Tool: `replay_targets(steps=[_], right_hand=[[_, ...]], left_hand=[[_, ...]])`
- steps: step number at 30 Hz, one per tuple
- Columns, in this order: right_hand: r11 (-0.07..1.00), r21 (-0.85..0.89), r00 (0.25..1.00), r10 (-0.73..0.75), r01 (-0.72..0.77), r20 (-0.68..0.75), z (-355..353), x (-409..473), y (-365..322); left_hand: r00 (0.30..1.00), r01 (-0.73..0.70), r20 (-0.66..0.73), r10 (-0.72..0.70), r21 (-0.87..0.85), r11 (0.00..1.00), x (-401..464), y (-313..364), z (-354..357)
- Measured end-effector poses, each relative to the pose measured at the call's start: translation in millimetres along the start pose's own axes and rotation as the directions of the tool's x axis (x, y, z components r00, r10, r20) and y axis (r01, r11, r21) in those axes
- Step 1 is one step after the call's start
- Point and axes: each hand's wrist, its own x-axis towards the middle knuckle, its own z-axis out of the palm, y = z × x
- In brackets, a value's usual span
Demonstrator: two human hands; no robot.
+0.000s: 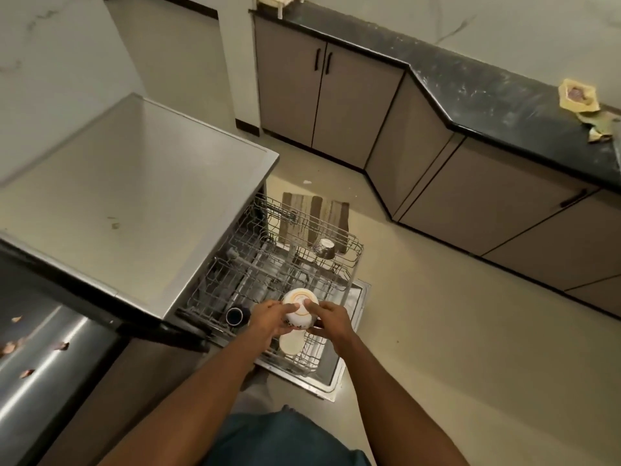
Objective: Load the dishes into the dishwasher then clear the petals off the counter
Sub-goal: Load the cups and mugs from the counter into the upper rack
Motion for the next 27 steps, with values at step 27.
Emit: replay_targets(steps=[27], right_hand=[[0.961,0.252,0.938,0.185,-0.111,-0.294,85.2,262.6,-25.5]], left_hand=[[0.984,0.142,-0.144,-0.108,0.252,0.957,271.7,115.5,-1.1]])
